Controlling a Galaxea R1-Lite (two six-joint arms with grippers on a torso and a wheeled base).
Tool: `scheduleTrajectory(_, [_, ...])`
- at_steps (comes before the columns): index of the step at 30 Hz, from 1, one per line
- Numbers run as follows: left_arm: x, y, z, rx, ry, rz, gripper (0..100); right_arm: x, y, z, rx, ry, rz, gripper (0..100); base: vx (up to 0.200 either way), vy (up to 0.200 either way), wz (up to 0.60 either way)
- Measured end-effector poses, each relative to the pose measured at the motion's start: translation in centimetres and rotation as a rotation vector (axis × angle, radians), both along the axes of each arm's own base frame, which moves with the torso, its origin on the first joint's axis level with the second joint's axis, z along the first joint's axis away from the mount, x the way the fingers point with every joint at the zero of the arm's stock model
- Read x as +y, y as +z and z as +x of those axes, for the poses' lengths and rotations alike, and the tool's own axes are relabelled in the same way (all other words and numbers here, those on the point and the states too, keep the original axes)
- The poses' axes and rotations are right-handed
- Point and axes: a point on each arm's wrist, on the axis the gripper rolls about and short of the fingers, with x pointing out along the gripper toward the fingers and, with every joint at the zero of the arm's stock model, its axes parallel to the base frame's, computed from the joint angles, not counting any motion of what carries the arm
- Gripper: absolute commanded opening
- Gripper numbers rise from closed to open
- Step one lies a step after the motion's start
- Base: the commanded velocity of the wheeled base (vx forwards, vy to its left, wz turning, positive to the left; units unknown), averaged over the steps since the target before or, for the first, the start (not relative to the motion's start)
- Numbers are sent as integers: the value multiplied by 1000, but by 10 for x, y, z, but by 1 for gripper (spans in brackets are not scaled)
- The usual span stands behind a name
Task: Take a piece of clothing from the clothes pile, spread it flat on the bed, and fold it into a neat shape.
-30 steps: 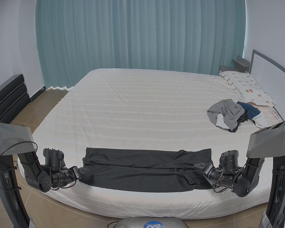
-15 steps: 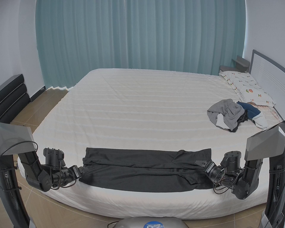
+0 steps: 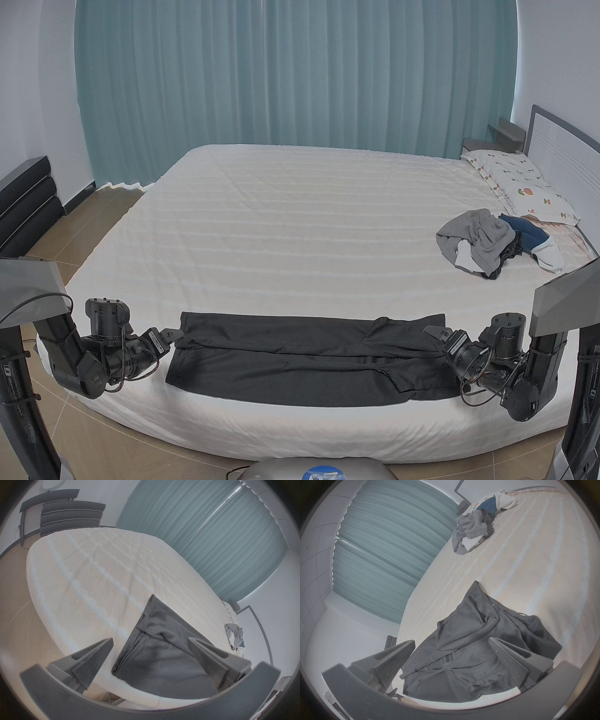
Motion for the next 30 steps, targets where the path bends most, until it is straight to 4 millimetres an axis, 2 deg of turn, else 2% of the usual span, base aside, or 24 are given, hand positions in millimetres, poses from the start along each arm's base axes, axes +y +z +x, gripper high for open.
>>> scheduleTrajectory(13, [-19, -25, 16, 37, -20, 39, 100, 1, -2, -1, 9, 5, -2, 100, 0, 0, 0])
scheduleTrajectory(14, [-20, -27, 17, 39, -20, 43, 0, 2, -2, -1, 9, 6, -2, 100, 0, 0, 0])
scheduleTrajectory(21, [-20, -34, 22, 45, 33, 91, 0, 2, -3, -1, 10, 8, -1, 100, 0, 0, 0])
scheduleTrajectory(30, [-18, -40, 14, 79, 53, 132, 0, 2, -4, -2, 17, 8, -4, 100, 0, 0, 0])
